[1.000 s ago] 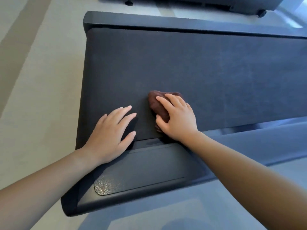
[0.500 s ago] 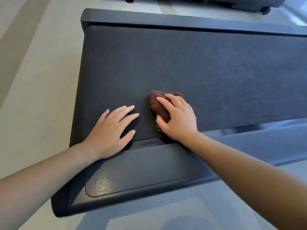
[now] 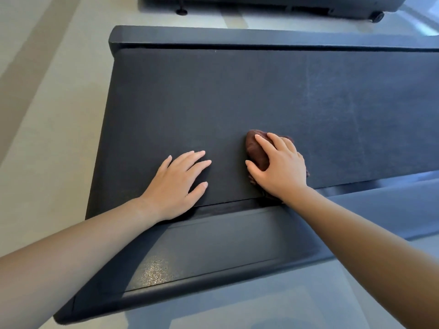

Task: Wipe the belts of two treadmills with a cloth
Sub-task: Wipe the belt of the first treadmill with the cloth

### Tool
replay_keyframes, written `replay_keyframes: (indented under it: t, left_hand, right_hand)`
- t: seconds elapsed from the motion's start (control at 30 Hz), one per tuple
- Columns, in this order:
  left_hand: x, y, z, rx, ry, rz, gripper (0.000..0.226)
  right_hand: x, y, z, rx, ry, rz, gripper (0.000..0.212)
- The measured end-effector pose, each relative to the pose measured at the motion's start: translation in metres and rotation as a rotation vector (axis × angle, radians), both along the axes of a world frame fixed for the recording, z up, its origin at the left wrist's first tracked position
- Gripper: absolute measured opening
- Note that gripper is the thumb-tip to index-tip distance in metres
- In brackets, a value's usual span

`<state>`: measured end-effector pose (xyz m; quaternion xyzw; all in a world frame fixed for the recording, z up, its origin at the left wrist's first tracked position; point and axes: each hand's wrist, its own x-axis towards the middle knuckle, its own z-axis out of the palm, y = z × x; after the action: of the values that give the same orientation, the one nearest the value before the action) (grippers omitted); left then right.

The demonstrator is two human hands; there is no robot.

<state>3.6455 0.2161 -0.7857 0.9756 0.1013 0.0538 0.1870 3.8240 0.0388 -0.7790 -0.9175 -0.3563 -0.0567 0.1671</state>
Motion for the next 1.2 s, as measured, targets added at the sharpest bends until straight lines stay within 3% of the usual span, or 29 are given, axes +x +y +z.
replay_keyframes:
  t: [0.17,0.27,0.63,0.83,1.0,1.2]
  left_hand:
    - [-0.006,0.006,0.002,-0.007,-0.010,0.039,0.049]
    - [-0.011,0.012,0.005,0.000,-0.025,0.056,0.048]
    - [-0.101,0.059,0.020,0.029,0.022,0.294,0.050]
    - [-0.151,0.079,0.034,0.027,0.042,0.409,0.050]
    - [-0.146,0.087,0.035,-0.011,0.040,0.384,0.051]
    - [-0.150,0.122,0.053,0.026,0.005,0.294,0.051]
  right_hand:
    - [-0.004,0.002,0.000,0.067,0.005,0.019,0.049]
    - [-0.014,0.009,0.004,0.072,0.018,0.137,0.047]
    - [-0.092,0.113,0.002,0.046,0.047,0.442,0.057]
    - [-0.099,0.135,0.000,-0.024,0.034,0.421,0.061]
    - [-0.100,0.137,0.007,0.015,0.057,0.417,0.045]
    - [-0.141,0.171,0.033,0.077,0.203,0.441,0.042]
